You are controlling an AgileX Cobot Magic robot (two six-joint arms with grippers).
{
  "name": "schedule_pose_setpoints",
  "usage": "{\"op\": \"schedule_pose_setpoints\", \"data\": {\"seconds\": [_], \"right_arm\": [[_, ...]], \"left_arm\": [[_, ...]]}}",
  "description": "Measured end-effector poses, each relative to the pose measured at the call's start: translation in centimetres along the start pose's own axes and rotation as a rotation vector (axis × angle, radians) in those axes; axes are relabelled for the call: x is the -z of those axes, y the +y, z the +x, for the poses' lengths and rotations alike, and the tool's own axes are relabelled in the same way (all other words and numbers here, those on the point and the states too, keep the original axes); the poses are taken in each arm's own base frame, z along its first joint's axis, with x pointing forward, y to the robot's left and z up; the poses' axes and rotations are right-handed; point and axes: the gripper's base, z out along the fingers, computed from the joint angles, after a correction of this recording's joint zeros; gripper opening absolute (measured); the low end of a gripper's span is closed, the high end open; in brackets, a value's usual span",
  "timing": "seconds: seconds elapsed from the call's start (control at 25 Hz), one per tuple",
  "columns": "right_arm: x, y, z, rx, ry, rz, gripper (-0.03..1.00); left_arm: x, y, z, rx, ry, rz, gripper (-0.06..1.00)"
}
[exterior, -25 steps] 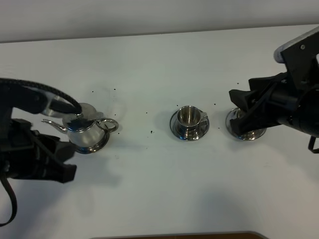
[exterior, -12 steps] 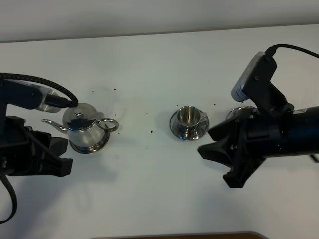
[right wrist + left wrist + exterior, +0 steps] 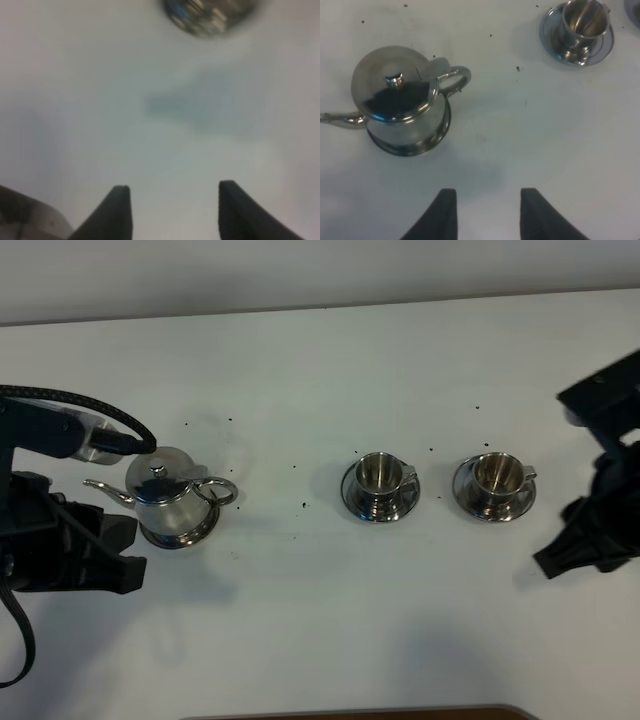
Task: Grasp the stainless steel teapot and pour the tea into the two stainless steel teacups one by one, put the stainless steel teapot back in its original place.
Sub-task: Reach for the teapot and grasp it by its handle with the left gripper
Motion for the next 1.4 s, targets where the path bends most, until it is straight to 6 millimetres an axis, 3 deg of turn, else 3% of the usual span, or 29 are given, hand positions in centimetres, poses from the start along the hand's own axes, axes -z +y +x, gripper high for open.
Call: {"op": "schedule_pose_setpoints", "data": {"seconds": [0.28, 0.6, 0.88, 1.0, 1.4], "right_arm": [[4.3, -1.0, 3.3, -0.076, -0.04, 0.042, 0.4], [8.1, -1.7, 10.3, -0.094, -0.234, 0.032, 0.4], [8.1, -1.9, 14.8, -0.101, -0.367, 0.027, 0.4], [6.9, -1.8, 16.0, -0.086, -0.368, 0.029, 0.4], [6.7, -1.1, 16.4, -0.011, -0.395, -0.03, 0.4]], "left_arm": [[-0.6, -0.1, -0.4, 0.007, -0.008, 0.006, 0.36], [-3.8, -0.3, -0.9, 0.019, 0.054, 0.012, 0.36], [-5.4, -0.4, -1.2, 0.021, 0.06, 0.013, 0.36], [-5.4, -0.5, -1.6, 0.029, 0.019, 0.022, 0.36], [-5.4, -0.5, -1.9, 0.03, -0.021, 0.026, 0.36]]}}
